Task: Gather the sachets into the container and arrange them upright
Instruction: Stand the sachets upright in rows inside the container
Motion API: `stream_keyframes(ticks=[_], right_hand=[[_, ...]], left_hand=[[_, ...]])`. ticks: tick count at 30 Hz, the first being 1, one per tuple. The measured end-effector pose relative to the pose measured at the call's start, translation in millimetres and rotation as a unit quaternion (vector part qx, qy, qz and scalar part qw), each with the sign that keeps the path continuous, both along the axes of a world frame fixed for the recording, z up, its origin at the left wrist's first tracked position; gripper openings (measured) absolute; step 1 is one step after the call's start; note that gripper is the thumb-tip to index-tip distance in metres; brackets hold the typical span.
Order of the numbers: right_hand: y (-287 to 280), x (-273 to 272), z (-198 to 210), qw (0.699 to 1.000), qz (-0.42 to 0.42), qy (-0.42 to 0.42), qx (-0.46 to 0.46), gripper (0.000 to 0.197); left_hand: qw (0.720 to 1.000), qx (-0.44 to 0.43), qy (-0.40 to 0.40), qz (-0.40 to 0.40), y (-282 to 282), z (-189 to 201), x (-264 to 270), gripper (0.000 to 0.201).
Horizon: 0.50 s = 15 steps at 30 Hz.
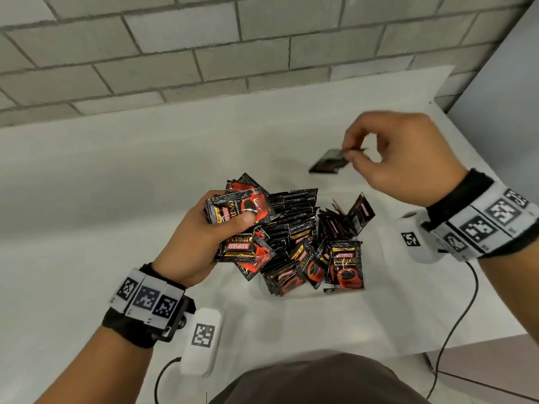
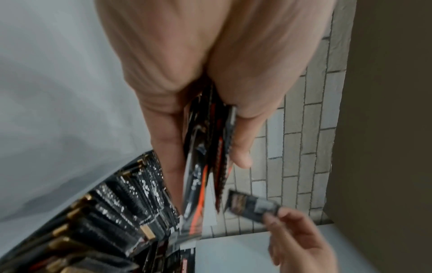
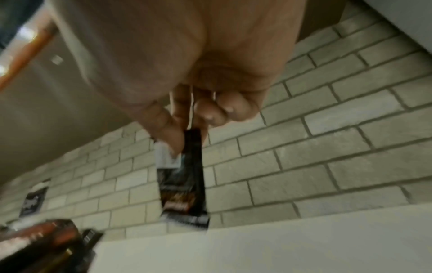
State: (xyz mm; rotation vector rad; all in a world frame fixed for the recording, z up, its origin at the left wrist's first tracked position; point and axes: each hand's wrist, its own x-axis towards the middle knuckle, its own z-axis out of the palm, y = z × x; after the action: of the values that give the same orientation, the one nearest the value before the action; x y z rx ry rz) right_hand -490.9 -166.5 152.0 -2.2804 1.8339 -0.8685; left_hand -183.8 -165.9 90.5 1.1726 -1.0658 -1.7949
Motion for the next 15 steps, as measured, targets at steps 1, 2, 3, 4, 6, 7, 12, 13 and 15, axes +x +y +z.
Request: stream_keyframes(ticks=[1, 2, 3, 4, 6, 7, 12, 13, 15], right_hand=[[6.2, 7.7, 6.5, 0.998, 0.001, -0.029, -0.049, 0.011], [12.1, 18.5, 10.0, 0.995, 0.014, -0.053, -0.088, 0.009], [17.4, 30.5, 9.8, 0.991, 0.035, -0.069, -0.112, 0.007], [21.8, 42.0, 6.2, 0.988, 0.064, -0.079, -0.118, 0.006], [27.1, 58.8, -8.2, 0.983, 0.138, -0.070, -0.102, 0.007], [28.0, 63.4, -17.5, 0.980, 0.170, -0.055, -0.089, 0.007], [27.6, 68.3, -45.0, 0.973, 0.222, -0.052, -0.036, 0.009], [27.5, 69.1, -45.8, 0.973, 0.222, -0.058, -0.030, 0.010], [26.8, 71.1, -46.8, 0.972, 0.229, -0.057, -0.016, 0.011]], left_hand=[[1.000, 0.004, 0.002, -0.005, 0.2, -1.2, -3.8, 0.051], [1.000, 0.009, 0.009, -0.010, 0.4, -1.8, -8.0, 0.052], [1.000, 0.014, 0.019, -0.015, 0.4, -1.5, -12.0, 0.052], [0.999, 0.018, 0.036, -0.022, 0.3, -0.8, -15.5, 0.052], [0.996, 0.021, 0.080, -0.036, -0.4, 1.4, -19.9, 0.060], [0.994, 0.021, 0.100, -0.038, -1.0, 3.4, -20.6, 0.068], [0.993, -0.007, 0.113, -0.034, -3.8, 5.9, -16.8, 0.083], [0.993, -0.011, 0.112, -0.039, -3.0, 5.5, -15.8, 0.087], [0.993, -0.019, 0.106, -0.045, -1.6, 3.2, -13.5, 0.090]])
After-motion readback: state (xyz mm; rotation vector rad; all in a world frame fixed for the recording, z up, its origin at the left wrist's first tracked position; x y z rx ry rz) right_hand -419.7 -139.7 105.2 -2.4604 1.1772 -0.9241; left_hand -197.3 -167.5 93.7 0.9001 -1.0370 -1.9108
